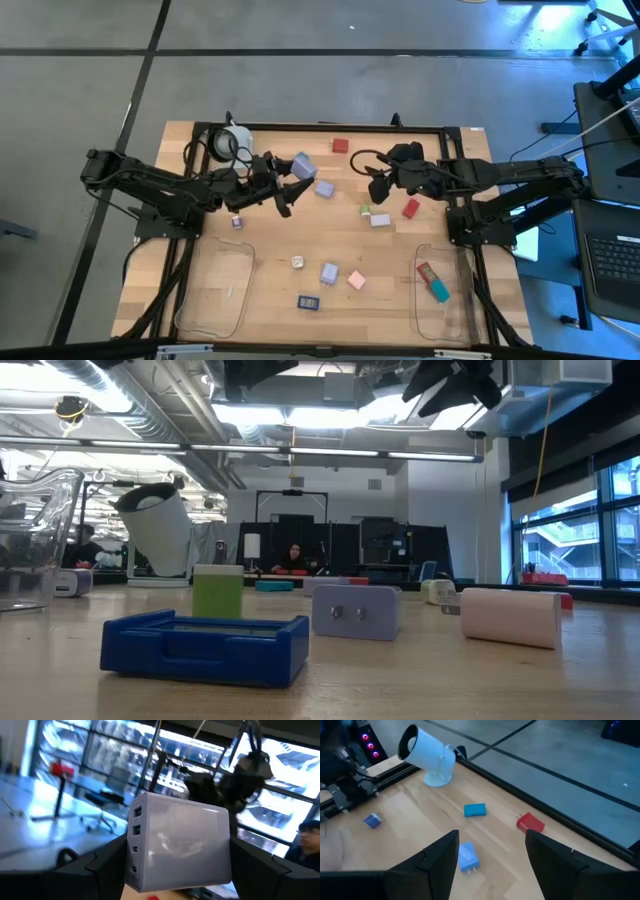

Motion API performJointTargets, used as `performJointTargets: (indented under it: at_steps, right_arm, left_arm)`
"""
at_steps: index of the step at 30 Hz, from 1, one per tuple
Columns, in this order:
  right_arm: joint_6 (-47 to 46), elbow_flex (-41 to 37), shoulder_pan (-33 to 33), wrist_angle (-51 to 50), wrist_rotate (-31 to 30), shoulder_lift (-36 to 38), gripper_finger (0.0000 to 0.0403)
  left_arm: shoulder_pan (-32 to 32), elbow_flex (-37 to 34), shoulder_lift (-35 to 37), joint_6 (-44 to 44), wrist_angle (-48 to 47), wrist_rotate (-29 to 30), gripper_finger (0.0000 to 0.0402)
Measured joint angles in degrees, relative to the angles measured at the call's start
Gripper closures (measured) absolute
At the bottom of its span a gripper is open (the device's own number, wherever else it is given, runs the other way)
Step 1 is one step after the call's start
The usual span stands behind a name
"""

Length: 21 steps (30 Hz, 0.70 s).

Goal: Pick & Place Office items
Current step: Put the top left purple adapter into the left transparent bin

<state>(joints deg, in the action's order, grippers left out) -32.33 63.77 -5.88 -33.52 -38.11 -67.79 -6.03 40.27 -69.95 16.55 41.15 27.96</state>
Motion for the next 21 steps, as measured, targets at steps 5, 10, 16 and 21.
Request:
performJointTargets:
  at_steps: [5, 10, 16, 21]
  right_arm:
    - [0.18, 0.00, 0.87, 0.11, 0.02, 0.00, 0.0173]
    - [0.18, 0.00, 1.26, 0.11, 0.06, 0.00, 0.0173]
    - [2.58, 0.00, 1.24, 0.11, 0.17, -0.02, 0.0173]
    - [3.15, 0.00, 1.24, 0.11, 0.17, -0.04, 0.0173]
  left_arm:
    - [-2.81, -0.02, 0.95, 9.75, -6.43, -5.74, 0.0121]
    - [-4.87, -0.02, 5.70, 20.84, -20.59, -12.28, 0.0121]
    - [-9.05, -0.02, 13.51, 43.51, -40.11, -24.61, 0.0121]
    - [-18.37, -0.01, 18.57, 58.57, -55.18, -32.55, 0.0121]
